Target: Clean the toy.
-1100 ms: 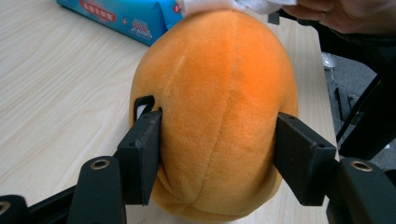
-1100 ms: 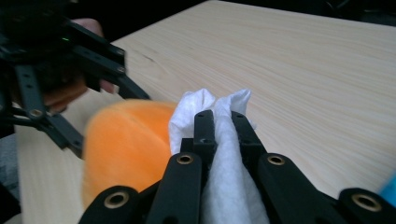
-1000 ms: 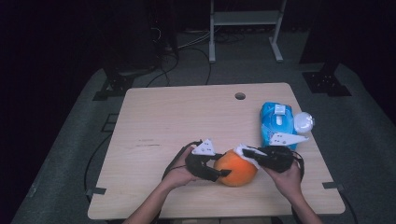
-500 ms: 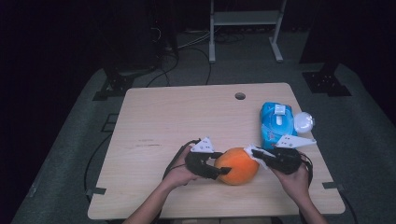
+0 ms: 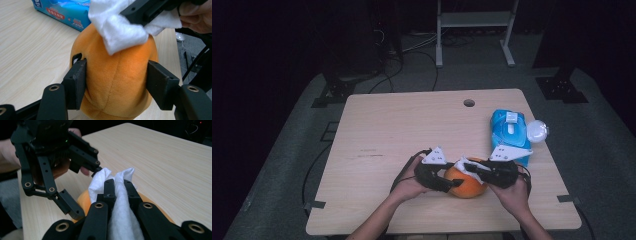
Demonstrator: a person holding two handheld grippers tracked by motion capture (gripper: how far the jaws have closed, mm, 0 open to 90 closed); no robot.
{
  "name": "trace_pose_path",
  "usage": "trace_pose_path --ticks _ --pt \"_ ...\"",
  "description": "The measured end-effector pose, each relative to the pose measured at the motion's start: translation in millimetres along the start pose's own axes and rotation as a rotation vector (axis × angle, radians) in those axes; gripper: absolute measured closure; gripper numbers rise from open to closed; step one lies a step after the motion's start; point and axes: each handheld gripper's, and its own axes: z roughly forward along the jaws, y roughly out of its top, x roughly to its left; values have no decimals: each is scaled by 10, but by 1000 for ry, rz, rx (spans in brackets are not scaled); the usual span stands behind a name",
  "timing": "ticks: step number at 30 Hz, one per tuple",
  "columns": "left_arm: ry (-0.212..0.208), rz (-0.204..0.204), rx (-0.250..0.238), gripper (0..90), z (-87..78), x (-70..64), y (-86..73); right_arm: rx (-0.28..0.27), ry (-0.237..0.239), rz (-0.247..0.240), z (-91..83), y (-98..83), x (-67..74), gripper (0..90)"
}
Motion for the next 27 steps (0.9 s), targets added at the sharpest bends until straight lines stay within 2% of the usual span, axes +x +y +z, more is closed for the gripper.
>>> trace_pose_path --ticks 1,3,6,9,13,15,20,21,24,27 --pt "-8 -3 -9 348 -4 11 -9 6 -7 -6 3 -8 -12 826" --pt "-31 -2 -41 287 -20 41 -32 8 -3 16 -7 -42 -72 826" --pt "-49 3 -76 251 -64 102 -43 -2 -15 53 -82 -119 -183 826" --pt "-97 3 -105 221 -49 170 -65 -15 -38 82 -193 -154 -284 825" --pt "-126 51 -75 208 102 173 -107 -33 -47 126 -266 -215 -394 825" --pt "-116 72 -70 198 163 162 -111 -40 -45 144 -281 -243 -436 825" --pt "-115 54 -91 187 251 205 -107 -36 -37 153 -273 -251 -469 825" --pt "-115 57 -96 196 254 205 -111 -36 -36 153 -272 -251 -473 825" --pt "-89 48 -92 340 239 160 -97 -39 -30 170 -259 -248 -475 825" --pt "-55 31 -83 440 167 91 -16 -53 -38 160 -247 -193 -442 825"
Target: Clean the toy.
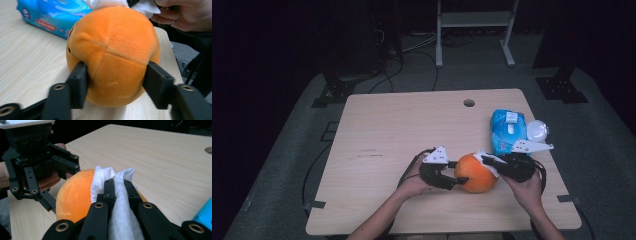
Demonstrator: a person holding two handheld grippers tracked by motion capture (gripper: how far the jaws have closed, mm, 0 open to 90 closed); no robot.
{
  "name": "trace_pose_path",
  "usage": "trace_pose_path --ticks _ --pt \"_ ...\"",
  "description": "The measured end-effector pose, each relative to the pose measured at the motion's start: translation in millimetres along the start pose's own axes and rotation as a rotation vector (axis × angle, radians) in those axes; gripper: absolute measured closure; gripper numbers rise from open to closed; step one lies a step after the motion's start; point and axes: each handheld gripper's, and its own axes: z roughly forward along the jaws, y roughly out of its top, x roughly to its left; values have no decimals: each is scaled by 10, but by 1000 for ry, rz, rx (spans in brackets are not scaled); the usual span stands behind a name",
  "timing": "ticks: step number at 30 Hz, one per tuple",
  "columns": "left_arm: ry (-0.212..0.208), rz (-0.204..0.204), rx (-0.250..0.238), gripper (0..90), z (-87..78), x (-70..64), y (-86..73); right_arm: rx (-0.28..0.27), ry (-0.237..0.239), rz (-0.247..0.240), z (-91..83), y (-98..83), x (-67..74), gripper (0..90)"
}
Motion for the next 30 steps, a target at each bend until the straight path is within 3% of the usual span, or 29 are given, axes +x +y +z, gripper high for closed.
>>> trace_pose_path --ticks 4,5,8,10,14,16,18,24,27,29,30 --pt "48 12 -30 472 -246 -65 217 -35 6 -3 -10 146 34 827" --pt "58 19 -32 472 -300 -74 257 -56 26 11 -13 188 34 828" --pt "95 47 -5 469 -471 -109 358 -83 62 23 29 264 57 828" --pt "110 48 27 466 -544 -107 338 -81 83 30 104 277 79 828" --pt "110 -4 91 461 -544 -52 164 -13 125 78 331 133 34 828" --pt "89 -37 76 455 -518 -32 91 23 141 104 432 21 6 828" --pt "86 -41 72 450 -515 -30 95 7 155 125 427 -4 -12 828" --pt "95 -11 97 429 -375 -88 179 -40 161 15 350 200 179 828" --pt "100 -4 98 419 -346 -108 196 -28 176 -53 372 266 336 827" --pt "97 15 96 381 -375 -102 193 -4 138 -106 388 281 399 827" --pt "86 15 83 353 -401 -90 189 4 138 -107 394 276 393 827"
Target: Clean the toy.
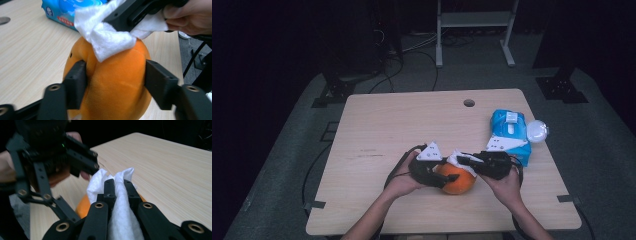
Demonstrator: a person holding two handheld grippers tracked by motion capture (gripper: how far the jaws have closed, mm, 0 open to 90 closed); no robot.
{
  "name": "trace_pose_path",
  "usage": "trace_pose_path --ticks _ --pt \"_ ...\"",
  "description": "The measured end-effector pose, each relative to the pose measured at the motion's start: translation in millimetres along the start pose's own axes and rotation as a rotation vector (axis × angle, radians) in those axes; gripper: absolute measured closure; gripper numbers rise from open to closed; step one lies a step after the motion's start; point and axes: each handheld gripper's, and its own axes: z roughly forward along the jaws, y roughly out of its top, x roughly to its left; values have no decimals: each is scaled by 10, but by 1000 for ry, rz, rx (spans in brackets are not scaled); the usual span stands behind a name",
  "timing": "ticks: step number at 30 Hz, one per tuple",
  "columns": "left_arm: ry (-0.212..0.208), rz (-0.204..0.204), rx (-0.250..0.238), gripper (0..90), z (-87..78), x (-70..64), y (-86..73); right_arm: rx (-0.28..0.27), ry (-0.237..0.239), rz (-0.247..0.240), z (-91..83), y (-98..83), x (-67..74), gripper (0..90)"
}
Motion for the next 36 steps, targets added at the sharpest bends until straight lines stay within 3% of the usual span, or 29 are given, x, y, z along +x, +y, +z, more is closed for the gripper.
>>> trace_pose_path --ticks 2,4,9,13,16,19,21,25,27,29,32,36 --pt "-39 5 -34 301 -61 52 -14 2 0 8 -3 -33 -41 827" --pt "-52 20 -62 262 -90 97 -29 -4 4 23 -19 -72 -80 827" --pt "-102 65 -42 198 48 217 -127 -2 23 3 -31 -88 -77 826" --pt "-142 54 -74 179 124 267 -194 2 4 -9 -44 -88 -95 825" --pt "-115 59 -60 211 175 232 -210 -4 -9 10 -47 -109 -160 824" --pt "-88 6 -42 315 184 216 -201 1 -15 9 -42 -105 -149 824" --pt "-74 -11 -42 326 185 213 -207 -2 -22 1 -49 -94 -119 826" --pt "-38 -78 -56 325 202 188 -219 -4 11 -41 -32 -76 10 826" --pt "-32 -83 -53 326 205 172 -219 17 30 -92 15 -53 101 826" --pt "-29 -79 -54 326 199 148 -224 30 5 -130 35 -43 140 826" --pt "-34 -76 -59 329 184 124 -246 12 -40 -127 13 -41 87 826" --pt "-31 -69 -57 328 155 144 -262 -15 -100 -75 -62 -72 -80 825"
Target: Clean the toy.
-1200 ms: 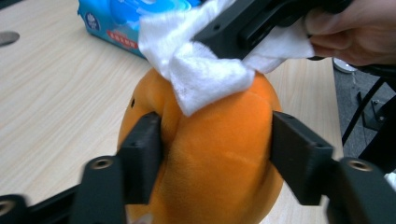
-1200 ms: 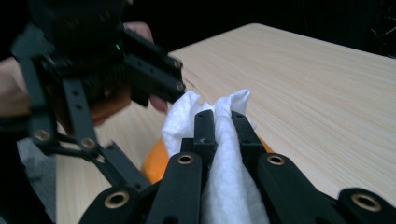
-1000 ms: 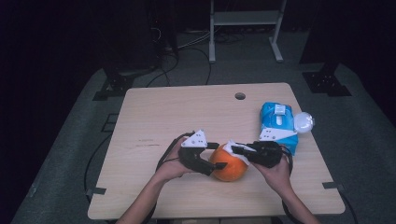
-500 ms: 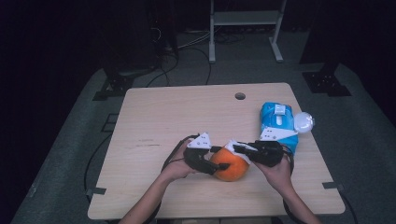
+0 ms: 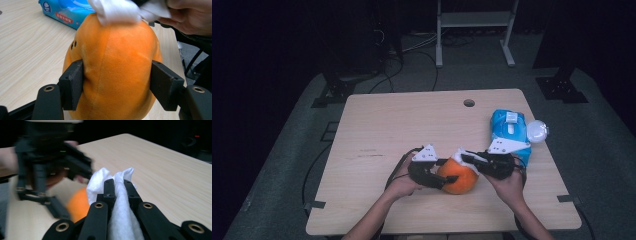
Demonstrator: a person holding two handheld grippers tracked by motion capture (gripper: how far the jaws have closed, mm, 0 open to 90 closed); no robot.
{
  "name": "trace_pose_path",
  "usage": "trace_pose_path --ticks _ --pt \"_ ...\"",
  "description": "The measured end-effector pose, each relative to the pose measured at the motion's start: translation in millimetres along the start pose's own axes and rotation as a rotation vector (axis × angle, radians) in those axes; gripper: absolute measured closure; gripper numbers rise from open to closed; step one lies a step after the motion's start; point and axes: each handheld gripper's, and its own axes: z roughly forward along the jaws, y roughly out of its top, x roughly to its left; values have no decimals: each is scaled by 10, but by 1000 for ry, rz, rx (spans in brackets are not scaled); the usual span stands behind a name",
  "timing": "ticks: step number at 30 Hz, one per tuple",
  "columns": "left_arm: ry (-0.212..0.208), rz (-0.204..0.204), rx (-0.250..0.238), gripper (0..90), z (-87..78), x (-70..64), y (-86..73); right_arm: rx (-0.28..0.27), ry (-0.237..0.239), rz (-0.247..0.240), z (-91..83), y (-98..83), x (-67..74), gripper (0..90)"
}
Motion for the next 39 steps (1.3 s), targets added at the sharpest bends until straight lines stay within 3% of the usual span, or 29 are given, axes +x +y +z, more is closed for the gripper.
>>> trace_pose_path --ticks 1,5,9,12,15,20,26,28,31,34,36,39 --pt "3 -3 -2 327 -5 8 1 -1 -5 28 -16 -31 -53 825" --pt "13 -26 -1 324 -28 37 5 -2 -19 58 -73 -108 -99 825" --pt "34 -27 9 324 -24 6 20 -8 -11 45 -120 -114 3 825" --pt "39 -30 7 326 -8 -23 24 -16 28 18 -111 -81 108 825" --pt "37 33 15 334 28 -112 35 -3 56 -27 -30 -24 225 825" --pt "17 127 31 335 68 -239 51 12 29 -60 80 69 241 825" --pt "6 91 17 335 36 -159 31 24 -18 3 -11 18 50 825" --pt "13 60 12 335 15 -127 24 25 -23 22 -65 -19 6 825" --pt "14 62 15 336 25 -137 27 25 -12 67 -152 -77 -15 826" --pt "29 96 29 336 55 -197 45 33 2 50 -169 -56 61 825" --pt "32 111 35 337 73 -233 46 34 36 32 -145 -19 108 825" --pt "34 136 34 334 66 -255 46 51 30 2 -107 18 149 825"
